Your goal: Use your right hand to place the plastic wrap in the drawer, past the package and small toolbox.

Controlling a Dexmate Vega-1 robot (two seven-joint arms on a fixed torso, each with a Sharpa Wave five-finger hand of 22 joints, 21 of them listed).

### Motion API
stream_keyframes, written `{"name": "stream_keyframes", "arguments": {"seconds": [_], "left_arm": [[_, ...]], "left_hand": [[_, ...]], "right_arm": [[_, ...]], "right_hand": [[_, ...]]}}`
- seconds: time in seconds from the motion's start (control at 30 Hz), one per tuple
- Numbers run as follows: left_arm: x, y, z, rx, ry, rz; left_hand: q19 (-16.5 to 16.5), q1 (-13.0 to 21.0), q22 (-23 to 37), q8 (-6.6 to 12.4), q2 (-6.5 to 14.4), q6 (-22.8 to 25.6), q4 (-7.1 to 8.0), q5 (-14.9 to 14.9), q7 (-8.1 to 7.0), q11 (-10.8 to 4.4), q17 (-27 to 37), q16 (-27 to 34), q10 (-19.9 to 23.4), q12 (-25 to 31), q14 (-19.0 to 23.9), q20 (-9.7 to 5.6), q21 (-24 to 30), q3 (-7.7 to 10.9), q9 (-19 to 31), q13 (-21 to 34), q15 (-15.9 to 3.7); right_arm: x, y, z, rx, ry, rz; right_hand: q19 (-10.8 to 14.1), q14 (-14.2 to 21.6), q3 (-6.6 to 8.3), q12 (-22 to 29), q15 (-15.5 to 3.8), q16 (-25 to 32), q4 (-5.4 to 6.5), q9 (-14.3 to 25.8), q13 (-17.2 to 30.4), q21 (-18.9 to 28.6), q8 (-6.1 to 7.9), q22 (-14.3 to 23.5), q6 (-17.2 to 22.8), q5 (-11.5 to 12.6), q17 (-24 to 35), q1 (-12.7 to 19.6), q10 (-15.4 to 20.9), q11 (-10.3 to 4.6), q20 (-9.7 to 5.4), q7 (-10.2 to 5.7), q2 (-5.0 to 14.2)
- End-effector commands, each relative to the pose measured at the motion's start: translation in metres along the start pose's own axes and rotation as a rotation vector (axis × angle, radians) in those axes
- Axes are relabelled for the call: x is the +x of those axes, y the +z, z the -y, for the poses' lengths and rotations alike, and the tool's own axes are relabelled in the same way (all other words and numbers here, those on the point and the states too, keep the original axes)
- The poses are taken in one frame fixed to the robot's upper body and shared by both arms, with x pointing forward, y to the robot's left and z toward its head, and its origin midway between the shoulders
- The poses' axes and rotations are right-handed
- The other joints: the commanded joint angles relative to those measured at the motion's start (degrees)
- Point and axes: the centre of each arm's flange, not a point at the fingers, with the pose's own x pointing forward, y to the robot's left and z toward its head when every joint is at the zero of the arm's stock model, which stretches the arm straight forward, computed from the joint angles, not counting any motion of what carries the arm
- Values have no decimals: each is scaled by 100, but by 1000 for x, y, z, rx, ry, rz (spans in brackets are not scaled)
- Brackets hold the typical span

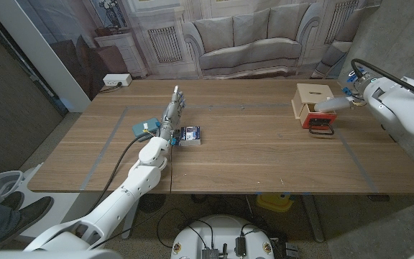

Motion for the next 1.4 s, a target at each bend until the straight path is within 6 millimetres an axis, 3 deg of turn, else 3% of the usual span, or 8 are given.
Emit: {"name": "stream_keyframes", "arguments": {"seconds": [0.03, 0.53, 0.93, 1.4], "left_arm": [[-6, -7, -5, -21, 19, -6], [-4, -12, 1, -35, 13, 0], [-6, -12, 3, -38, 21, 7], [-10, -14, 2, -47, 29, 7]], "left_hand": [[-159, 20, 30, -7, 37, 35, -17, 24, 2, -45, 23, -11, -34, -6, -33, 23, 14, -41, 29, 20, 4], [-169, 24, 31, -9, 45, 33, -17, 26, 1, -34, 23, -13, -34, -5, -43, 33, 14, -60, 30, 19, 3], [-173, 26, 31, -8, 51, 37, -17, 26, 4, -38, 23, -13, -33, -4, -47, 31, 16, -74, 30, 20, 5], [-177, 28, 31, -8, 59, 39, -16, 27, 15, -26, 23, -10, -39, -5, -46, 33, 18, -90, 30, 20, 8]], "right_arm": [[26, 3, 24, -69, -12, 51], [31, -6, 36, -171, -16, 79], [45, 21, 44, -196, -59, 129], [55, 40, 36, -194, -78, 155]], "right_hand": [[-79, -73, -9, 35, -410, -22, 36, 14, 41, 38, 49, 15, 429, 40, 3, 1479, -40, -11, -861, -402, 1457], [-302, -270, 23, 46, -412, -4, 10, -62, 68, 172, 38, 20, 500, 45, 23, 1590, -115, -13, -854, -415, 1489], [-302, -249, 61, 58, -424, 45, -54, -127, 24, 267, 45, 15, 590, 14, 48, 1705, -49, 0, -847, -415, 1489], [-247, -197, 103, 85, -433, 84, -107, -165, -4, 293, 69, -6, 688, -23, 64, 1776, 55, 11, -828, -412, 1481]]}}
